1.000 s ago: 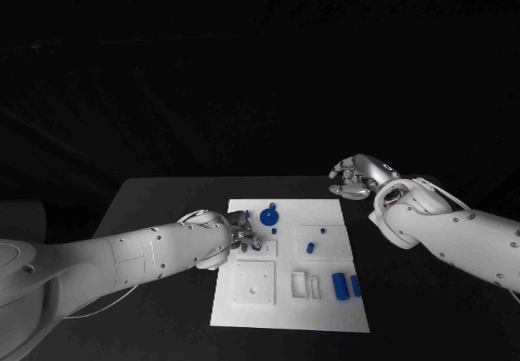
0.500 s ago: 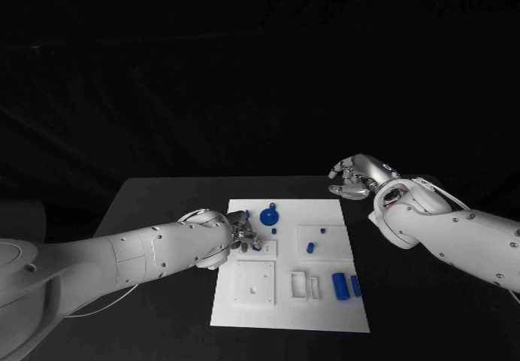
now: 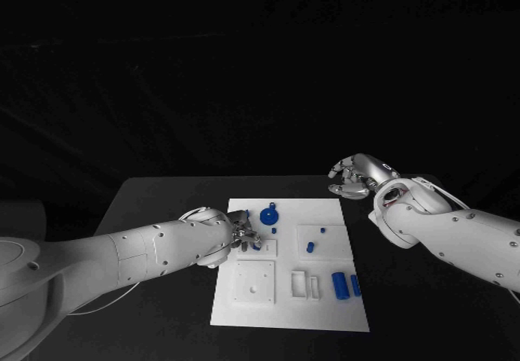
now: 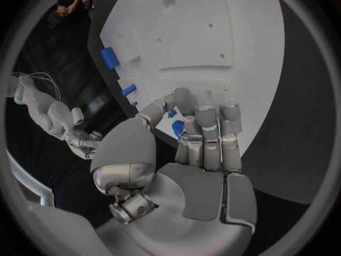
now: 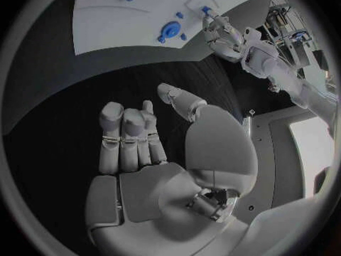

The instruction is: Assemble the parts on the task board

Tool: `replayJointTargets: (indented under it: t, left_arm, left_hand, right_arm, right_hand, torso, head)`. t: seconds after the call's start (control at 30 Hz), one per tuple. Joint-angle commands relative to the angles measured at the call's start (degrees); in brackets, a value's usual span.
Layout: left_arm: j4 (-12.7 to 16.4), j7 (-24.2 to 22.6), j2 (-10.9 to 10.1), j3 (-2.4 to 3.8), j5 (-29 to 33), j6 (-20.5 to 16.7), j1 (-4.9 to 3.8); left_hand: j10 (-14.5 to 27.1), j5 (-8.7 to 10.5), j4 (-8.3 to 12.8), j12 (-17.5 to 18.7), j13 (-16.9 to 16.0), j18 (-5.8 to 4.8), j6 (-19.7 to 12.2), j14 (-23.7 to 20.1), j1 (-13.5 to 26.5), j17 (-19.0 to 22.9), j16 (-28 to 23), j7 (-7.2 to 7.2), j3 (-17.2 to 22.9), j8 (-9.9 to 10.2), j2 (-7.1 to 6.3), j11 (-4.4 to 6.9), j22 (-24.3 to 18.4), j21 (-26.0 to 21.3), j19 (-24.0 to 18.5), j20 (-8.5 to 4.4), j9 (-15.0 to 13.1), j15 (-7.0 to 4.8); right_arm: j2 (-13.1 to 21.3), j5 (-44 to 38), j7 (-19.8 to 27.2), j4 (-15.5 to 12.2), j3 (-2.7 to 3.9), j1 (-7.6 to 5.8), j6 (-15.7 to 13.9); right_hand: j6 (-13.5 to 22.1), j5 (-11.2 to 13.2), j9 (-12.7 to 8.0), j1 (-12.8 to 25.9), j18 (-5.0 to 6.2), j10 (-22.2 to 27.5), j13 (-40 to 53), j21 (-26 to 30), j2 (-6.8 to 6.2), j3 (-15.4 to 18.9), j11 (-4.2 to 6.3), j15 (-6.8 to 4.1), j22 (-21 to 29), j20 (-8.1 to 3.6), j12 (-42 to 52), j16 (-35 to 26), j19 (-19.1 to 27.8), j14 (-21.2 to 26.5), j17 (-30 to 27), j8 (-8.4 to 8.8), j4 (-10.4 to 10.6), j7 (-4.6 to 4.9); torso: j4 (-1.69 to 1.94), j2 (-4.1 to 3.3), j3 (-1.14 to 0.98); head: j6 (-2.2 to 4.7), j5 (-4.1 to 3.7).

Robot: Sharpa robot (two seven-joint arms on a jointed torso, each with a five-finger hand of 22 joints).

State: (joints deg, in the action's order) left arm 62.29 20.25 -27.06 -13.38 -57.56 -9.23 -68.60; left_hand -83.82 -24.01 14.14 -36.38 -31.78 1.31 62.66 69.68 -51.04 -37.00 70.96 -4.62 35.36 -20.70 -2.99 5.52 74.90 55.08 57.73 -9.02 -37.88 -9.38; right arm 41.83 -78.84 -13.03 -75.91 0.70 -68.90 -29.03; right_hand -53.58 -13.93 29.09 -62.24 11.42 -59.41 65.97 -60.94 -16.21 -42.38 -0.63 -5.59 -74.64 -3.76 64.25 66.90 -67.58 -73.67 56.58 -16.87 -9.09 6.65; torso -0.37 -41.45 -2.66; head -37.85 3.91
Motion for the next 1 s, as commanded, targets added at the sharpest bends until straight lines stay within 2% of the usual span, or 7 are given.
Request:
replayJointTargets:
  t: [0.03, 0.4, 0.63, 1.0]
  left_arm:
    - [0.0, 0.6, 0.4, -0.16, 0.1, 2.6, 0.29]
    - [-0.5, 0.8, 0.8, -0.15, 0.0, 4.4, 0.28]
    - [-0.9, 1.0, 1.3, -0.14, -0.6, 4.6, 0.27]
    - [-1.6, 1.3, 1.9, -0.13, -2.3, 5.4, 0.26]
  left_hand:
    - [0.4, -0.55, -0.3, -0.7, 0.0, 0.97, 8.8, 0.6, 0.2, 0.1, 0.5, 4.94, 0.1, -0.3, 1.04, 0.57, 1.2, 0.5, -0.2, -6.26, -10.8, -0.97]
    - [0.5, -1.01, 0.1, -1.8, -0.1, 1.02, 9.1, 0.6, 1.0, 0.3, 1.4, 5.12, 0.2, -0.5, 1.6, 0.73, 1.2, 1.1, -0.3, -6.36, -11.7, -1.11]
    - [0.6, -2.53, 0.5, -4.0, -0.4, 1.17, 9.7, 0.7, 2.0, 0.5, 3.1, 5.47, 0.5, -1.0, 2.21, 1.03, 1.3, 2.2, -0.1, -6.53, -13.0, -1.38]
    - [0.7, -3.22, 0.7, -5.0, -0.5, 1.27, 9.8, 0.7, 2.2, 0.6, 3.9, 5.61, 0.7, -1.3, 2.34, 1.15, 1.2, 2.7, -0.1, -6.59, -13.6, -1.49]
  right_arm:
    - [-0.1, -0.2, 0.4, 0.0, 0.03, 0.0, 0.5]
    - [-0.2, -0.2, 0.4, 0.1, 0.03, 0.0, 0.7]
    - [-0.2, -0.2, 0.4, 0.1, 0.03, 0.0, 0.8]
    - [-0.2, -0.2, 0.4, 0.1, 0.03, 0.0, 0.9]
  right_hand:
    - [-0.1, -0.4, -0.1, -0.5, 3.58, 0.3, -0.1, 0.3, 0.33, 0.3, -0.09, 0.01, -0.1, 0.01, 0.3, -0.3, -0.2, -0.3, 0.1, 0.34, 0.1, 0.5]
    - [-0.1, -0.7, -0.1, -0.6, 3.58, 0.3, -0.1, 0.3, 0.33, 0.3, -0.08, 0.0, -0.1, -0.01, 0.3, -0.3, -0.2, -0.3, 0.1, 0.36, 0.0, 0.5]
    - [-0.1, -1.2, -0.1, -0.6, 3.58, 0.3, -0.2, 0.4, 0.34, 0.2, -0.08, 0.0, -0.1, -0.02, 0.3, -0.3, -0.2, -0.4, 0.1, 0.39, -0.1, 0.5]
    - [-0.1, -1.4, -0.1, -0.6, 3.58, 0.3, -0.2, 0.4, 0.33, 0.2, -0.08, 0.01, -0.1, -0.02, 0.4, -0.4, -0.2, -0.4, 0.1, 0.4, -0.1, 0.5]
  torso:
    - [0.02, -0.02, 0.03]
    - [0.1, 0.0, 0.01]
    - [0.07, 0.01, 0.01]
    - [0.09, 0.02, 0.0]
  head:
    - [-0.06, -0.03]
    - [-0.23, -0.12]
    - [-0.23, -0.05]
    - [-0.26, -0.02]
